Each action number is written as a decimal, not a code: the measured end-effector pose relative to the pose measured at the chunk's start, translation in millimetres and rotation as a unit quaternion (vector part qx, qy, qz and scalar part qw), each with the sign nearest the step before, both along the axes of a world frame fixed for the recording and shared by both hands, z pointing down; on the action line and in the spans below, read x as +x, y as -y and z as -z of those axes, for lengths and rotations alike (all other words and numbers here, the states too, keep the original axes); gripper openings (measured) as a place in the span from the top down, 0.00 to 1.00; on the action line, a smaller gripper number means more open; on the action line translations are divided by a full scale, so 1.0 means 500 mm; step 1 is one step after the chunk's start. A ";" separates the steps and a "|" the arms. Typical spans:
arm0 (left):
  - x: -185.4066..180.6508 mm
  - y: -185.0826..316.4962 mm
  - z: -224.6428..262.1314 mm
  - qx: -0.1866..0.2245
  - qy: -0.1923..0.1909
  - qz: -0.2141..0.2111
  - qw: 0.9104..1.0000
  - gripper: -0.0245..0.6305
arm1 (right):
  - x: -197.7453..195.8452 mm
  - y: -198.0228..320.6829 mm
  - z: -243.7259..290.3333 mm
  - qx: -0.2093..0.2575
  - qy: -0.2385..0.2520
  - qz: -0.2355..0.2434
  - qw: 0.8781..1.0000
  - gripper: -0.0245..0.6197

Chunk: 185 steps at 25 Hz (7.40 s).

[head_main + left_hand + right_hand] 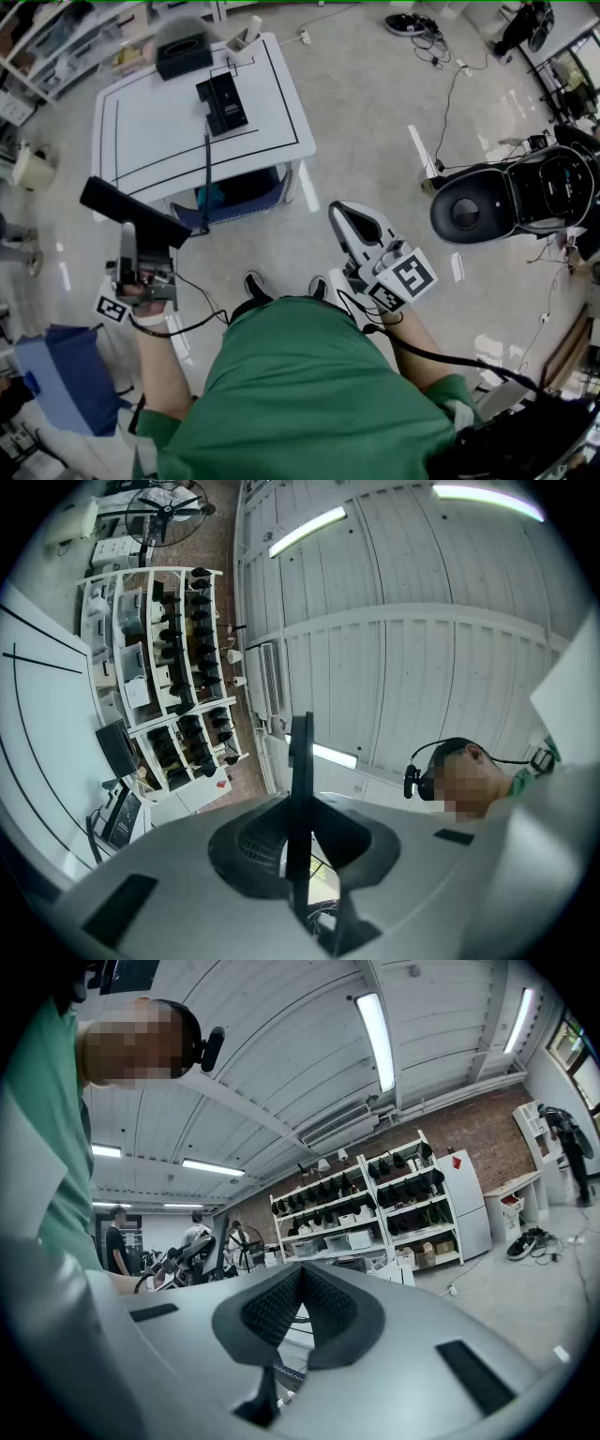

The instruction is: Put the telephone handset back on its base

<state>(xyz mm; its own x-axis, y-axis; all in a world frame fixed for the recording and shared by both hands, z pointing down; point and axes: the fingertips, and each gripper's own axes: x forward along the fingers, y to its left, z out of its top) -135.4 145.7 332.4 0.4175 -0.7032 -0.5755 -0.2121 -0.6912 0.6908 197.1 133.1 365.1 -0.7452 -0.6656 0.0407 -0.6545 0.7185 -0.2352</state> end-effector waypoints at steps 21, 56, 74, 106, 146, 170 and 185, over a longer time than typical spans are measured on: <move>-0.060 0.076 -0.038 -0.031 0.032 -0.038 0.998 0.84 | -0.093 0.034 -0.006 -0.020 -0.002 -0.029 0.999 0.95; 0.028 0.474 -0.267 -0.177 0.136 -0.076 0.972 0.84 | -0.096 0.396 -0.114 -0.063 0.022 0.016 0.998 0.94; 0.052 0.690 -0.413 -0.207 0.131 -0.135 0.960 0.84 | -0.060 0.492 -0.175 -0.097 0.004 -0.046 0.994 0.94; 0.049 0.834 -0.635 -0.305 0.179 -0.159 0.922 0.84 | -0.120 0.386 -0.160 -0.113 -0.019 -0.169 0.979 0.94; -0.027 0.816 -0.590 -0.334 0.243 -0.073 0.908 0.76 | -0.141 0.428 -0.144 -0.081 -0.021 -0.124 0.989 0.94; -0.100 0.554 -0.181 -0.136 0.430 0.101 0.887 0.76 | -0.259 0.573 0.006 0.129 -0.135 -0.048 0.981 0.94; -0.069 0.533 -0.186 -0.133 0.492 0.125 0.851 0.76 | -0.277 0.587 0.015 0.116 -0.096 -0.065 0.986 0.94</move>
<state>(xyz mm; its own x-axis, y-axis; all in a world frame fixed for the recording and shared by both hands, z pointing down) -169.7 -120.7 425.5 0.4234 -0.8918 0.1597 -0.8960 -0.3861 0.2192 58.6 -160.4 357.5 -0.6470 -0.7625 0.0084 -0.7606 0.6461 0.0636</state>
